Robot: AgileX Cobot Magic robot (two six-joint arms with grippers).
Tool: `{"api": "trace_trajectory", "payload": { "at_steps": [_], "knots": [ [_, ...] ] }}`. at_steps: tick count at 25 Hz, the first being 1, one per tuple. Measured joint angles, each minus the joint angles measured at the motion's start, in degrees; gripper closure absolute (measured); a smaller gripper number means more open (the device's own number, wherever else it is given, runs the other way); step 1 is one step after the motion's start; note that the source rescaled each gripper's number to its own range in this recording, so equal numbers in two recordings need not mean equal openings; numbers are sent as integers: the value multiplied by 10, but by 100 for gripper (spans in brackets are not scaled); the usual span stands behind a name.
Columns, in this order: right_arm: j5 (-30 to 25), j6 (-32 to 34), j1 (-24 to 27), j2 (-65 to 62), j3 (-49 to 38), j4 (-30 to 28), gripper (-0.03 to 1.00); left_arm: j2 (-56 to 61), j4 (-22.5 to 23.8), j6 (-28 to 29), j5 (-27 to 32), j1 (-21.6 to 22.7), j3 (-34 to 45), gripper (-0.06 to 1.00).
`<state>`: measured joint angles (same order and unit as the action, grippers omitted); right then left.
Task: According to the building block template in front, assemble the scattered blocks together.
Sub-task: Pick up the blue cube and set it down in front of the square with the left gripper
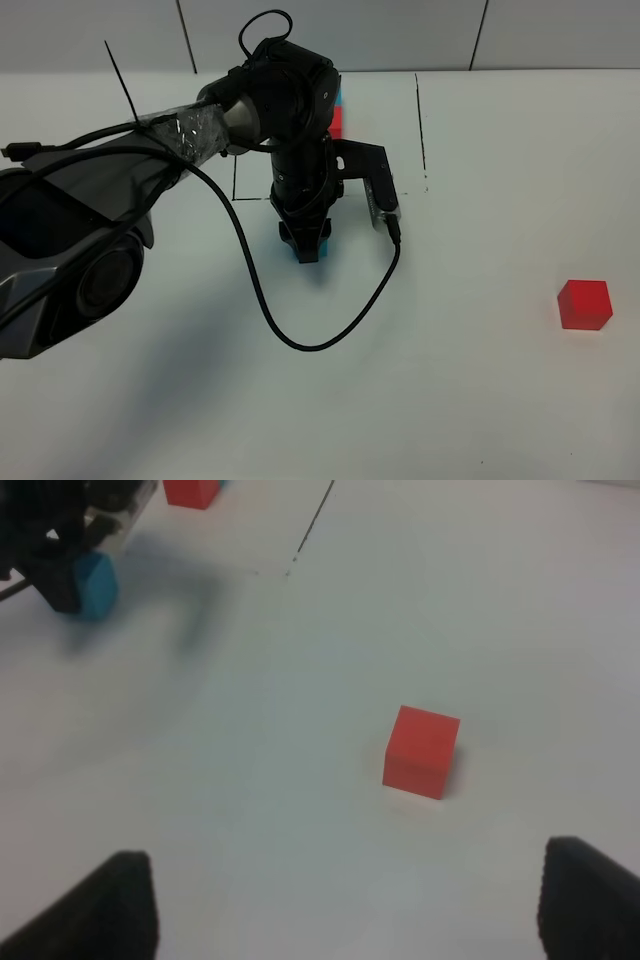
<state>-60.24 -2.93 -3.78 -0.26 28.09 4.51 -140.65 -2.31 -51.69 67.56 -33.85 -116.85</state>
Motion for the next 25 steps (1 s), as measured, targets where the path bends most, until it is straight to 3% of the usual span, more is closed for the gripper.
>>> {"api": "trace_trajectory", "payload": {
  "at_steps": [25],
  "knots": [
    [0, 0, 0, 0, 0, 1, 39, -15, 36, -2, 2, -19, -4, 94]
  ]
}}
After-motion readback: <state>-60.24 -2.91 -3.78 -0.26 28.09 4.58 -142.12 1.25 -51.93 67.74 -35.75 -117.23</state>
